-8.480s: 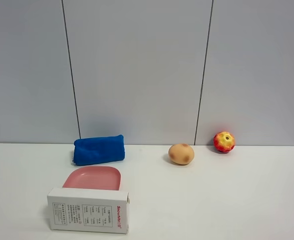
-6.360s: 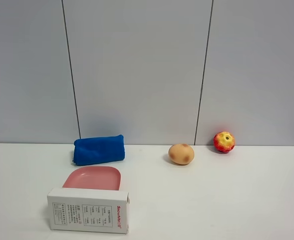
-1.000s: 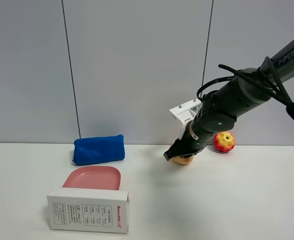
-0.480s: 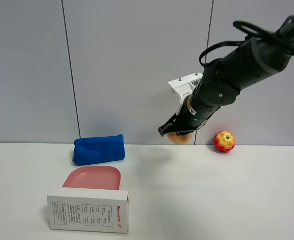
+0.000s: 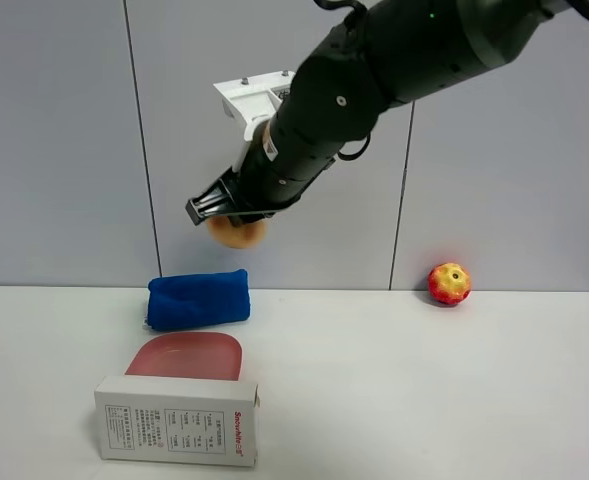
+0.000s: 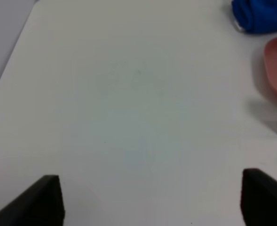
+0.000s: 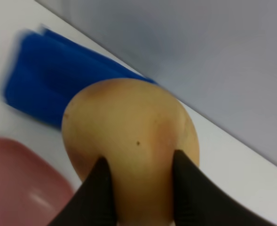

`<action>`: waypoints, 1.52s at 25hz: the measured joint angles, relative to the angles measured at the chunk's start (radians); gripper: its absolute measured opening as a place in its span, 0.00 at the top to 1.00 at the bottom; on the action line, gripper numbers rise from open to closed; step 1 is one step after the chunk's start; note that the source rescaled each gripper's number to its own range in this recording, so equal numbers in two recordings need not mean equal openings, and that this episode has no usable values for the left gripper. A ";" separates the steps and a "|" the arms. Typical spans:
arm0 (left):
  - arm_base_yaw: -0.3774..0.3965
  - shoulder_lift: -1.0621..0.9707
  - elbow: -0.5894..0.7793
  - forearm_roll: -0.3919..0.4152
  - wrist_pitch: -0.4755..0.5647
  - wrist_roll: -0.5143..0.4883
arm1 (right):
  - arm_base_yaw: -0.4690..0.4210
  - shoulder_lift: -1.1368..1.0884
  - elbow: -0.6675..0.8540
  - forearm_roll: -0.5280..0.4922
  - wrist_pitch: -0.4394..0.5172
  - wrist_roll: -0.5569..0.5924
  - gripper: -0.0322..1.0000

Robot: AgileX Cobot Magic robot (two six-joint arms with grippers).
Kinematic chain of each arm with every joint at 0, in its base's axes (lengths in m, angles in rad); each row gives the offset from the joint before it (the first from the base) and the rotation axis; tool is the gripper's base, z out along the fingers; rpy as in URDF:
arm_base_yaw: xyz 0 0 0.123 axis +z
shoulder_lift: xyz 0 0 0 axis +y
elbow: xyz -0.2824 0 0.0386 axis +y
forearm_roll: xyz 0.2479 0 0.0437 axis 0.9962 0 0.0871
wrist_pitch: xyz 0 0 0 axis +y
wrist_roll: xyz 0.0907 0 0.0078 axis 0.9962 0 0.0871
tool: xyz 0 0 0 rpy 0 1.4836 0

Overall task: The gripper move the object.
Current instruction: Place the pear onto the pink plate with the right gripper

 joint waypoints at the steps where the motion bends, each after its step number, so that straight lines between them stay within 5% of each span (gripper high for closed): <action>1: 0.000 0.000 0.000 0.000 0.000 0.000 | 0.007 0.010 -0.031 0.048 0.024 -0.035 0.97; 12: 0.000 0.000 0.000 0.000 0.000 0.000 | 0.044 0.191 -0.288 0.466 0.341 -0.408 0.97; 33: 0.000 0.000 0.000 0.000 0.000 0.000 | 0.072 0.360 -0.336 0.518 0.336 -0.489 0.97; 38: 0.000 0.000 0.000 0.000 0.000 0.000 | 0.072 0.360 -0.336 0.518 0.361 -0.489 0.64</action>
